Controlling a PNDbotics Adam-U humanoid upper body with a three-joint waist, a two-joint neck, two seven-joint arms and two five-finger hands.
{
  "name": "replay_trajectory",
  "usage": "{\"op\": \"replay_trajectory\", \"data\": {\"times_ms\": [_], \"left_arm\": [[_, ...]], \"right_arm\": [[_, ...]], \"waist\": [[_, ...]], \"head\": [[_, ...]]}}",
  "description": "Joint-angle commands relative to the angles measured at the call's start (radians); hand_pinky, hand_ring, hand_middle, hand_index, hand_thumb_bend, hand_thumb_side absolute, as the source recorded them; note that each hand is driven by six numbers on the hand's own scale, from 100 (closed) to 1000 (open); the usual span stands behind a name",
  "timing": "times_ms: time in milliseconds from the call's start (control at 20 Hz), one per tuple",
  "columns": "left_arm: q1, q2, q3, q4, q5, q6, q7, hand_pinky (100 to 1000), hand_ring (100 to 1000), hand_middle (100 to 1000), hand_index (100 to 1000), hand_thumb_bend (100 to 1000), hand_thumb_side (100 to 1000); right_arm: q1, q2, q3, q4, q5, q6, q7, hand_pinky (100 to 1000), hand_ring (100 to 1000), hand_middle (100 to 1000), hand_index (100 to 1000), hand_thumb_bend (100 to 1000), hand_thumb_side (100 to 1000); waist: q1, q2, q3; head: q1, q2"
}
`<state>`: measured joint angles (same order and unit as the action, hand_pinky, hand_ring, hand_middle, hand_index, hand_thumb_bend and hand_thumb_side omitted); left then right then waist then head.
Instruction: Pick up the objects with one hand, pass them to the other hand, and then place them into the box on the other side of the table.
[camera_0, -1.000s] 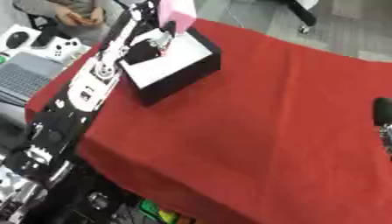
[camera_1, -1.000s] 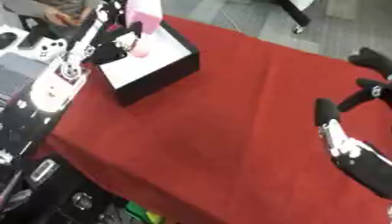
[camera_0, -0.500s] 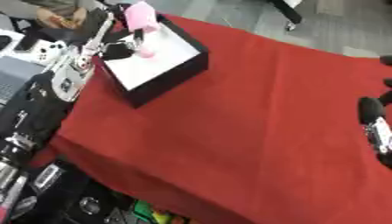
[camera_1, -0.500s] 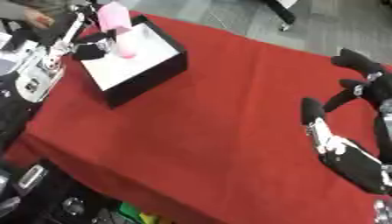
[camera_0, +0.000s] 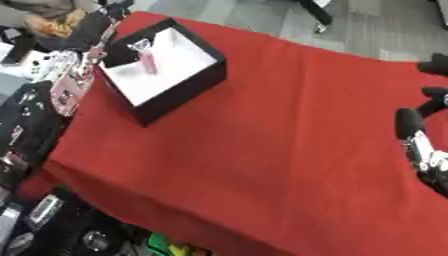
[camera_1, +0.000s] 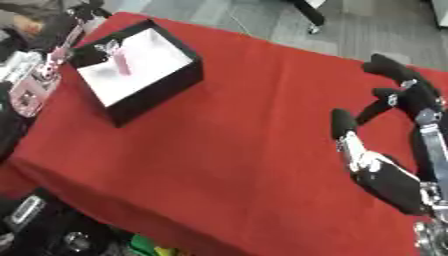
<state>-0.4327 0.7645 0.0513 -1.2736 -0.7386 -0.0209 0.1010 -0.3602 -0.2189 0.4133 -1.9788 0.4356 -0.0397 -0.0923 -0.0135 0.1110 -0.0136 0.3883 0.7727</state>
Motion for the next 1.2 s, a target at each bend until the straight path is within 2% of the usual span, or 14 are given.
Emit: {"op": "replay_trajectory", "data": {"times_ms": [50, 100, 250, 350, 400, 500, 600, 650, 700, 750, 800, 900, 1050, 1200], "left_arm": [[-0.009, 0.065, 0.021, -0.050, -0.032, -0.007, -0.034, 875, 859, 857, 1000, 528, 807], [-0.007, 0.072, 0.024, -0.063, -0.045, -0.012, -0.052, 875, 859, 857, 1000, 528, 807], [-0.004, 0.095, 0.030, -0.107, -0.096, -0.029, -0.124, 906, 865, 876, 1000, 610, 781], [-0.002, 0.107, 0.042, -0.154, -0.115, -0.043, -0.168, 905, 864, 875, 1000, 607, 746], [-0.001, 0.109, 0.051, -0.181, -0.110, -0.044, -0.177, 902, 864, 873, 1000, 592, 721], [0.002, 0.106, 0.071, -0.248, -0.059, -0.040, -0.168, 885, 873, 861, 1000, 482, 617], [0.012, 0.097, 0.082, -0.330, 0.037, -0.041, -0.149, 880, 888, 858, 1000, 398, 571], [0.019, 0.097, 0.087, -0.361, 0.076, -0.035, -0.146, 876, 897, 858, 1000, 398, 571], [0.024, 0.087, 0.082, -0.408, 0.126, -0.043, -0.145, 873, 906, 857, 988, 283, 592], [0.033, 0.075, 0.074, -0.457, 0.190, -0.058, -0.149, 867, 924, 858, 977, 171, 637], [0.043, 0.062, 0.066, -0.508, 0.270, -0.074, -0.162, 866, 932, 858, 973, 116, 658], [0.061, 0.034, 0.053, -0.596, 0.436, -0.095, -0.198, 856, 956, 858, 962, 100, 752], [0.076, -0.024, 0.023, -0.703, 0.689, -0.135, -0.267, 836, 956, 847, 945, 100, 689], [0.067, -0.101, -0.016, -0.724, 0.892, -0.201, -0.349, 832, 963, 847, 944, 100, 678]], "right_arm": [[-0.008, -0.011, -0.005, -0.021, -0.001, 0.000, 0.001, 803, 468, 816, 925, 265, 640], [-0.008, -0.011, -0.005, -0.021, -0.001, 0.000, 0.001, 803, 468, 816, 925, 265, 640], [-0.007, -0.013, -0.006, -0.021, -0.001, 0.000, 0.001, 803, 467, 816, 925, 264, 642], [-0.005, -0.013, -0.006, -0.021, 0.000, 0.001, 0.000, 803, 466, 816, 925, 263, 642], [-0.004, -0.013, -0.007, -0.021, 0.001, 0.001, 0.000, 804, 466, 816, 925, 263, 642], [-0.003, -0.012, -0.011, -0.021, 0.003, 0.001, -0.003, 803, 466, 816, 925, 261, 641], [-0.001, -0.010, -0.022, -0.021, 0.008, 0.002, -0.009, 804, 467, 818, 924, 260, 638], [0.001, -0.010, -0.028, -0.021, 0.011, 0.003, -0.013, 804, 468, 823, 925, 100, 661], [0.004, -0.013, -0.041, -0.021, 0.016, 0.008, -0.020, 804, 468, 819, 925, 256, 632], [0.007, -0.018, -0.056, -0.021, 0.020, 0.014, -0.029, 804, 468, 820, 925, 254, 631], [0.010, -0.029, -0.075, -0.020, 0.024, 0.021, -0.041, 805, 467, 820, 925, 253, 630], [0.016, -0.067, -0.115, -0.011, 0.029, 0.040, -0.065, 808, 466, 825, 928, 249, 624], [0.032, -0.161, -0.181, 0.034, 0.041, 0.084, -0.103, 811, 456, 825, 931, 254, 641], [0.043, -0.264, -0.233, 0.147, 0.050, 0.127, -0.135, 819, 461, 841, 937, 262, 657]], "waist": [[0.009, -0.018, -0.001], [0.009, -0.018, -0.001], [0.010, -0.019, 0.000], [0.011, -0.019, 0.000], [0.011, -0.018, 0.001], [0.010, -0.017, 0.002], [0.007, -0.015, 0.004], [0.006, -0.014, 0.005], [0.002, -0.012, 0.004], [-0.002, -0.010, 0.003], [-0.006, -0.009, 0.002], [-0.017, -0.006, -0.003], [-0.032, -0.003, -0.009], [-0.042, -0.003, 0.001]], "head": [[-0.008, -0.003], [-0.010, -0.003], [-0.021, -0.003], [-0.034, -0.003], [-0.042, -0.003], [-0.085, -0.003], [-0.176, -0.003], [-0.223, -0.003], [-0.299, -0.003], [-0.368, -0.003], [-0.438, -0.003], [-0.550, -0.003], [-0.662, -0.003], [-0.721, -0.003]]}}
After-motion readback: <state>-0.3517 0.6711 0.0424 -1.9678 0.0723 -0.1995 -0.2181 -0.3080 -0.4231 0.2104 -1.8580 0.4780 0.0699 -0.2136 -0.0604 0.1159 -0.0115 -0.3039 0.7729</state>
